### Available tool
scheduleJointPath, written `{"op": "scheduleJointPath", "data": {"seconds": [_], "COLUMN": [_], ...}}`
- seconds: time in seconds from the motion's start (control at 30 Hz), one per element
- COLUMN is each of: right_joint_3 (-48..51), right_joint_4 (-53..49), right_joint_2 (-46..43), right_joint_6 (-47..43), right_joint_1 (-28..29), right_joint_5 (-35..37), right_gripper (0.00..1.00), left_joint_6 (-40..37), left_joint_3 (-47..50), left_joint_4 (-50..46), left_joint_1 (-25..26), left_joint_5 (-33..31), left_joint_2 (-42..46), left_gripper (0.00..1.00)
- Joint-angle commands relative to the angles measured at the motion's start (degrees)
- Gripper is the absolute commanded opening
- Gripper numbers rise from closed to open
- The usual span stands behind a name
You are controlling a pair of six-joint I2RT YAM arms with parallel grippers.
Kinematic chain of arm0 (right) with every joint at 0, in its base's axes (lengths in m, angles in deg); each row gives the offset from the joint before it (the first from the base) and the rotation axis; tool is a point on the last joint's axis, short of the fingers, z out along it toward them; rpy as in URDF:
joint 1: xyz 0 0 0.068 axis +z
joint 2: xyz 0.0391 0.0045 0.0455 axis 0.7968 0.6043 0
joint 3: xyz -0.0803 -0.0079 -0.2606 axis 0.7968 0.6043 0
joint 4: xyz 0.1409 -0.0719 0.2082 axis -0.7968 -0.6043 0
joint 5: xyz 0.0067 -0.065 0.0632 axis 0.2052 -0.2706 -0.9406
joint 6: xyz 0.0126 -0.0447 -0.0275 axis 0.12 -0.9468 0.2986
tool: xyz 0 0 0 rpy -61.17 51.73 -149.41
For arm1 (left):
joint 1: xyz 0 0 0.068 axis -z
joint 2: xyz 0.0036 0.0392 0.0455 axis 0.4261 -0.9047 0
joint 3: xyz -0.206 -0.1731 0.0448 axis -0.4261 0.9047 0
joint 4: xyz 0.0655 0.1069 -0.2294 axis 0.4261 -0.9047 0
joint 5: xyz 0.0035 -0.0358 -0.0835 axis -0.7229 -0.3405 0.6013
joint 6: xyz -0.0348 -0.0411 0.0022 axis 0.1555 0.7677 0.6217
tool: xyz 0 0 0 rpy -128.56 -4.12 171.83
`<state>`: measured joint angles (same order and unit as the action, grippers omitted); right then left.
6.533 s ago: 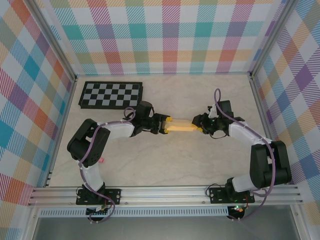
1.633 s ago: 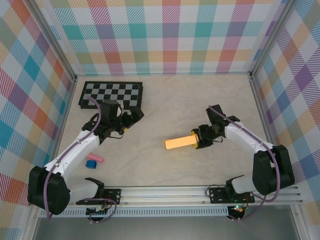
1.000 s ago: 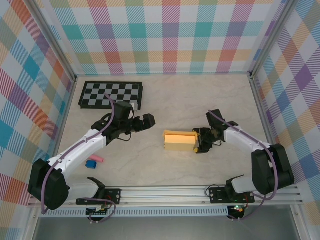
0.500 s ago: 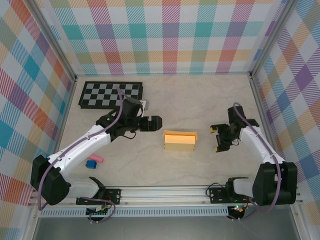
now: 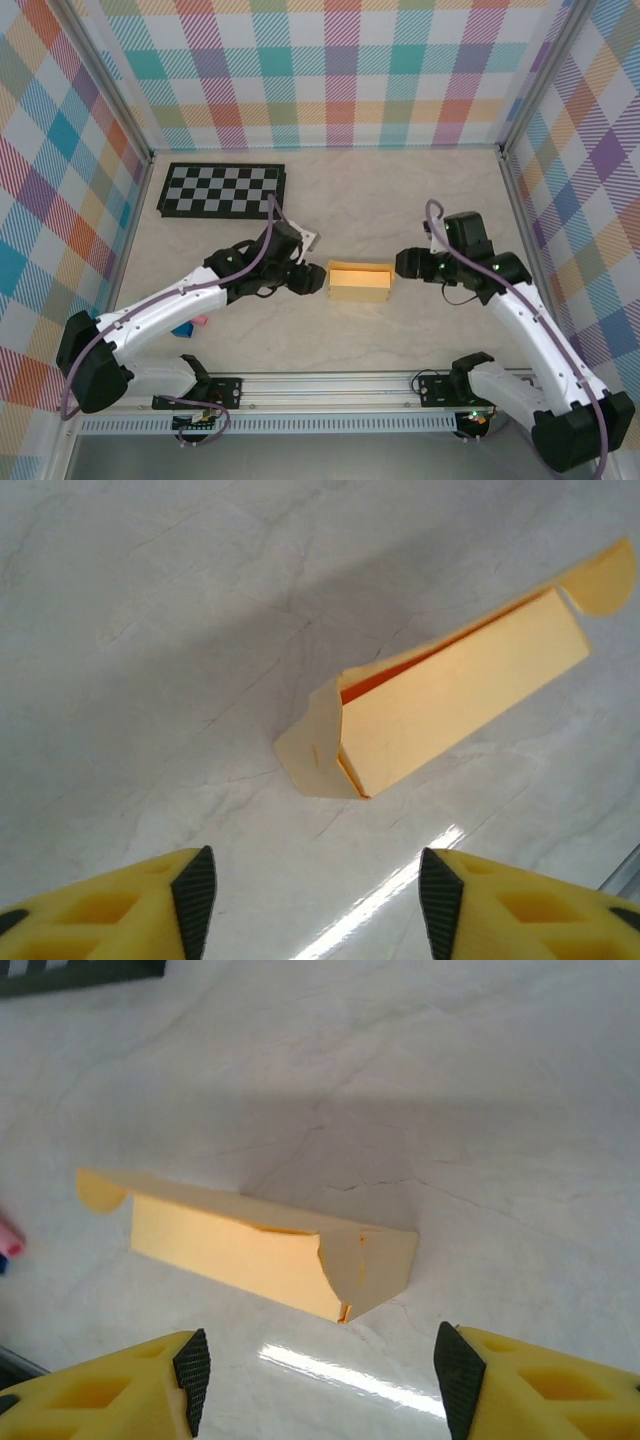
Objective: Fold the paper box
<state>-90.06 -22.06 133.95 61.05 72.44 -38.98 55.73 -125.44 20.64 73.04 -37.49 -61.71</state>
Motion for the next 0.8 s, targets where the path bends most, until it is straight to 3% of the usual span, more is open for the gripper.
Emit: {"op": "scheduleJointPath", "data": {"seconds": [0.0, 0.1, 0.17, 0.23, 0.3, 0.47, 0.57, 0.67, 0.77], "right_joint_3": [4.4, 3.6, 1.8, -0.9, -2.9, -4.2, -4.2, -4.3, -3.7], "right_joint_4": [8.0, 7.1, 5.9, 3.9, 2.2, 0.2, -0.7, -0.4, 1.3], "right_joint_2": [-1.6, 1.5, 4.7, 8.4, 11.0, 12.7, 12.5, 13.6, 15.0], "right_joint_6": [-14.1, -17.8, -17.8, -16.0, -13.9, -8.7, -5.1, -2.5, 1.7], "right_joint_1": [0.5, 0.5, 0.4, 0.4, 0.3, -5.2, -10.0, -13.2, -15.1], "right_joint_5": [0.3, -3.0, -6.4, -7.5, -9.2, -21.3, -25.2, -29.4, -33.9], "right_gripper": [0.63, 0.65, 0.66, 0.65, 0.65, 0.65, 0.7, 0.74, 0.75], "left_joint_6": [-7.5, -12.5, -12.7, -10.9, -8.3, 4.2, 10.7, 14.3, 16.1], "left_joint_3": [4.8, 8.0, 8.7, 8.1, 6.8, 6.7, 8.6, 7.5, 4.2], "left_joint_4": [15.8, 21.6, 22.8, 23.0, 23.1, 24.4, 26.9, 24.2, 20.0], "left_joint_1": [0.4, 0.3, -0.5, -2.1, -4.4, -6.5, -7.2, -7.6, -8.6], "left_joint_5": [1.3, 4.1, 4.8, 7.9, 16.1, 22.9, 23.2, 18.1, 18.8], "left_joint_2": [1.9, 3.1, 3.2, 2.2, 1.2, 0.8, 2.0, 2.2, -0.7], "left_gripper": [0.8, 0.91, 0.88, 0.76, 0.68, 0.78, 0.9, 0.91, 0.9]}}
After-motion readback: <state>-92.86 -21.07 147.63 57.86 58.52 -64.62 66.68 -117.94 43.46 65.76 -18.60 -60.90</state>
